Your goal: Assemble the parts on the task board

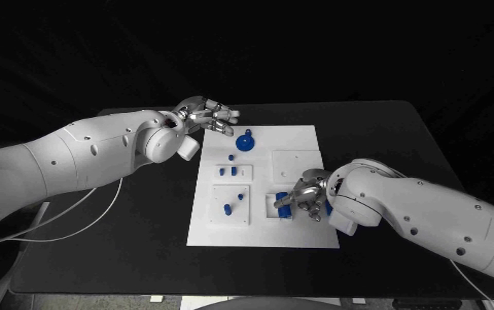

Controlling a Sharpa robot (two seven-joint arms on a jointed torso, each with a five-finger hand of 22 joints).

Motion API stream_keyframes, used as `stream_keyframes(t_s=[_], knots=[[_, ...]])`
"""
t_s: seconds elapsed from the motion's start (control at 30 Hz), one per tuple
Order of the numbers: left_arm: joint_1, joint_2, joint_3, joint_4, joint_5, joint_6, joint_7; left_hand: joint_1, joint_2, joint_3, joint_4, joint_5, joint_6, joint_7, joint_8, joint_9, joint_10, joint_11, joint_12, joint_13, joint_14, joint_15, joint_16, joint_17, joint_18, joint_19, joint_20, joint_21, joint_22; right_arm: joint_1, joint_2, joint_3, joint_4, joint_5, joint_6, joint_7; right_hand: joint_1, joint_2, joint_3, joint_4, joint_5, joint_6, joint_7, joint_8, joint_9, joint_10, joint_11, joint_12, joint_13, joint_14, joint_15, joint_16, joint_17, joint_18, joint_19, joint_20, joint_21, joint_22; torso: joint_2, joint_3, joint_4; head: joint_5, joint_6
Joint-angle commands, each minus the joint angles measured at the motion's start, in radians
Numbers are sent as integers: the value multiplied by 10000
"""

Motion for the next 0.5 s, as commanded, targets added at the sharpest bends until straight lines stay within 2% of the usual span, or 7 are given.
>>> stream_keyframes(t_s=[0.03, 0.23, 0.5], knots=[[5, 28, 2, 16, -47, 185, 35, -50, 67, 16, 61, 41, -73, 10, 64, 11, -60, -24, -28, 10, -6, 65, 63, 13, -196, 51, 14, 37, -10, -4, 108, -57, -84, -176, 317, -254, -30, -79, -8, 95, 19, 41, 20, -20, -2, 6, 30, -54, -17, -33, -63, -50, 9, 52, 455, -59, 28, 1, -2, -6, -8, 15, -11], [5, 37, 2, 16, -48, 205, 24, -50, 67, 16, 61, 41, -73, 10, 64, 11, -60, -24, -28, 10, -6, 65, 63, 13, -196, 51, 14, 37, -10, 3, 267, -207, -199, -262, 350, -264, -63, -82, -33, 137, 5, 37, 21, -19, 1, 1, 31, -68, -31, -32, -63, -56, 9, 59, 454, -58, -1, -7, -1, -8, 2, 29, -22], [5, 26, 1, 25, -53, 235, -3, -49, 62, 11, 92, 34, -74, 10, 64, 11, -66, -22, -29, 10, -7, 67, 61, 13, -196, 55, 16, 39, -43, 8, 384, -292, -362, -422, 340, -274, -99, -144, -71, 280, -138, 17, 28, -20, 12, -10, 39, -90, -55, -32, -58, -78, 2, 71, 457, -52, -23, -13, -1, -16, 7, 65, -21]])
